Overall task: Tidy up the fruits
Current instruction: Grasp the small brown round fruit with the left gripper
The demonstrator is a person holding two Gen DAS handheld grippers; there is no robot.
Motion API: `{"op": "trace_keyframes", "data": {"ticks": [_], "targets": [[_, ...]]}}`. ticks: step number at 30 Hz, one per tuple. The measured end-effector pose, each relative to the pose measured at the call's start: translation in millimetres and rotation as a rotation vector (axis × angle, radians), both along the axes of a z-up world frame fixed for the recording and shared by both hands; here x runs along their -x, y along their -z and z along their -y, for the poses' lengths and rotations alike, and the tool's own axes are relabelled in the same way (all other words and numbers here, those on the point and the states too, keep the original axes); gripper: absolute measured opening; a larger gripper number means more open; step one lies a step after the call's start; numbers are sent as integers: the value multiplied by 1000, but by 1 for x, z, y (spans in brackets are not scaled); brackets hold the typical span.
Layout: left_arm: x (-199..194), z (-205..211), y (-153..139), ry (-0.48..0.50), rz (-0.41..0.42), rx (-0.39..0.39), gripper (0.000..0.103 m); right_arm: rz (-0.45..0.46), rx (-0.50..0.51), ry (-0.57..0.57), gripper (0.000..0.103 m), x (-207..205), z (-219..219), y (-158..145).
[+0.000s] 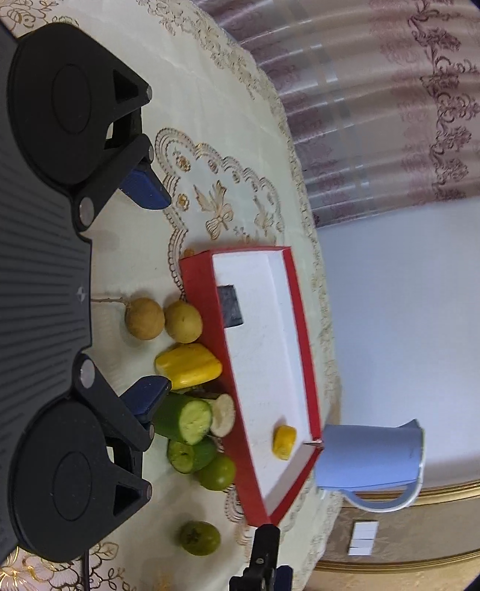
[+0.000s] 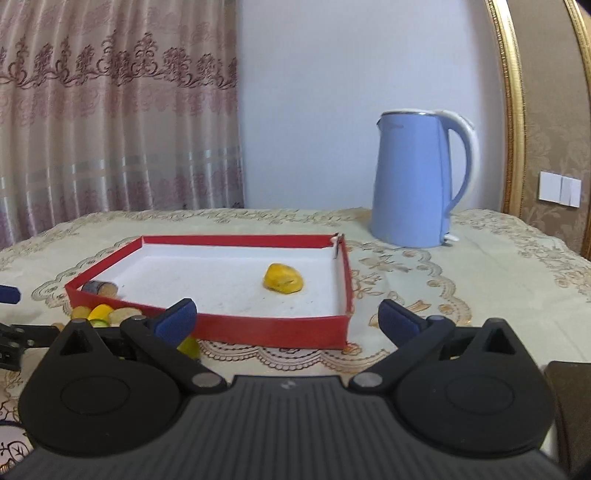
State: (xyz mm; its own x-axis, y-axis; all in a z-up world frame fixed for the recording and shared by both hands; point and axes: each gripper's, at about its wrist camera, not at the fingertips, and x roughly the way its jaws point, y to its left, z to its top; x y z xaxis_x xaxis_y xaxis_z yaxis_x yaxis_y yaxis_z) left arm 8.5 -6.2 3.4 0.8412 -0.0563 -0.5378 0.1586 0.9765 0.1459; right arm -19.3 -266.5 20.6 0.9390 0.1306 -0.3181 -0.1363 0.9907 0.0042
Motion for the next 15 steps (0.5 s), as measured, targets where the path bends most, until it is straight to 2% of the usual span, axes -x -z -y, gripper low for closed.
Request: {"op": "trace_keyframes", "data": {"ticks": [4,10,15], "targets": [[-10,-2,4,-25,-38,3,97,-11,-6,-17,103,-1,-1,1],[-17,-1,8,-60,-47,-31,97,-20,-39,-12,103,-2,5,2],[-22,-1,11,-57,-68,-18,75,-36,-42,-8,103,-4,5,3]]}}
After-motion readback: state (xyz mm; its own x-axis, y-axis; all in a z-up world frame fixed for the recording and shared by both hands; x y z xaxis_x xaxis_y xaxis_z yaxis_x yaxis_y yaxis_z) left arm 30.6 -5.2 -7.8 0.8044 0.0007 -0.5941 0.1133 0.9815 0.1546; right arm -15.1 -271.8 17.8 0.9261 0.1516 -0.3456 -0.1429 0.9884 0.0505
